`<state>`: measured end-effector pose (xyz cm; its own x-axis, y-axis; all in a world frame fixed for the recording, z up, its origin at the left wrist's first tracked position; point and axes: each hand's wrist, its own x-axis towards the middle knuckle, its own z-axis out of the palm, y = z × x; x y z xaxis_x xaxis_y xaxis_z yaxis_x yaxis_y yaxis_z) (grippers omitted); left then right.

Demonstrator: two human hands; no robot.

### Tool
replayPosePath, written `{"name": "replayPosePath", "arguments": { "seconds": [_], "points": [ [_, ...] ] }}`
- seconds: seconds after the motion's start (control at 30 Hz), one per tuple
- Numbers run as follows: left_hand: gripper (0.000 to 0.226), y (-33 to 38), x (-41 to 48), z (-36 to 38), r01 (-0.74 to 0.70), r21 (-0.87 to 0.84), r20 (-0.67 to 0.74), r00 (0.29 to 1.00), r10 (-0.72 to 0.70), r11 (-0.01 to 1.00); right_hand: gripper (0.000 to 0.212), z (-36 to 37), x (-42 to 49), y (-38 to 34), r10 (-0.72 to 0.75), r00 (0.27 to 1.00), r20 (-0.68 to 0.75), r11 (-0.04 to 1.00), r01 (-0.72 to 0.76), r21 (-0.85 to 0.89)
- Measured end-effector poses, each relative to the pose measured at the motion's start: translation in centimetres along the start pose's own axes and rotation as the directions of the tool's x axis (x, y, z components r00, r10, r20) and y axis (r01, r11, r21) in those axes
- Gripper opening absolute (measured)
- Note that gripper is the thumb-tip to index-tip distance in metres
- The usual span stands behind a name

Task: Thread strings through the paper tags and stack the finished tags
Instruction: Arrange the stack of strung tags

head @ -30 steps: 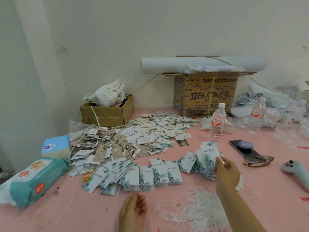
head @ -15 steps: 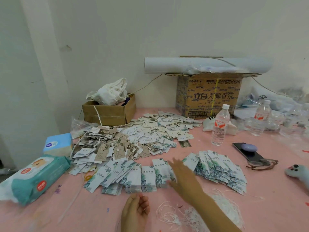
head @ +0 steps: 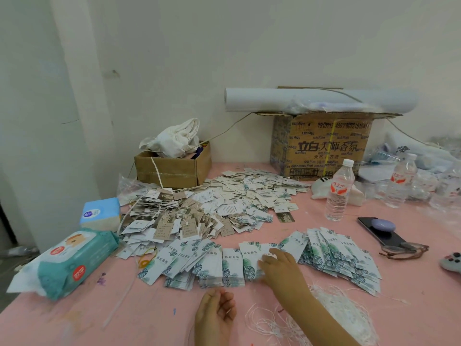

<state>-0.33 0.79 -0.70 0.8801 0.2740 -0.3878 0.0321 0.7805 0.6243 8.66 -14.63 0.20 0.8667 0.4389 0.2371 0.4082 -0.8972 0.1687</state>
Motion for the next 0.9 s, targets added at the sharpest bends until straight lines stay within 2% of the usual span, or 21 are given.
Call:
{"name": "replayPosePath", "arguments": {
  "seconds": [0.2,0.27,0.37,0.53,0.67,0.9],
  "points": [
    [0.024,0.0,0.0,-0.2,0.01,-0.001,0.003,1.0,-0.01,1.0,0.027,-1.5,0.0,-0.2,-0.13,0.99,0.05,0.986,0.135,-0.097],
    [0.024,0.0,-0.1,-0.2,0.011,0.002,0.0,1.0,-0.011,1.0,0.009,-2.3,-0.2,-0.5,-0.164,0.986,0.02,0.978,0.165,-0.129],
    [0.022,0.0,-0.2,-0.2,0.006,-0.002,0.006,1.0,-0.006,1.0,0.035,-2.5,-0.7,-0.6,-0.18,0.983,-0.017,0.969,0.175,-0.174],
    [0.023,0.0,-0.3,-0.1,0.004,-0.008,0.0,1.0,-0.004,1.0,0.039,-2.2,-1.9,-0.6,-0.199,0.976,-0.092,0.964,0.178,-0.2],
    [0.023,0.0,-0.4,0.0,0.011,-0.01,-0.005,1.0,-0.011,1.0,0.041,-2.7,-2.7,-0.7,-0.16,0.971,-0.177,0.98,0.135,-0.149],
    [0.023,0.3,-0.7,0.1,0.018,0.007,-0.014,1.0,-0.018,1.0,0.047,-2.1,-3.3,-1.6,0.0,0.961,-0.276,0.999,-0.009,-0.031]
  ]
}}
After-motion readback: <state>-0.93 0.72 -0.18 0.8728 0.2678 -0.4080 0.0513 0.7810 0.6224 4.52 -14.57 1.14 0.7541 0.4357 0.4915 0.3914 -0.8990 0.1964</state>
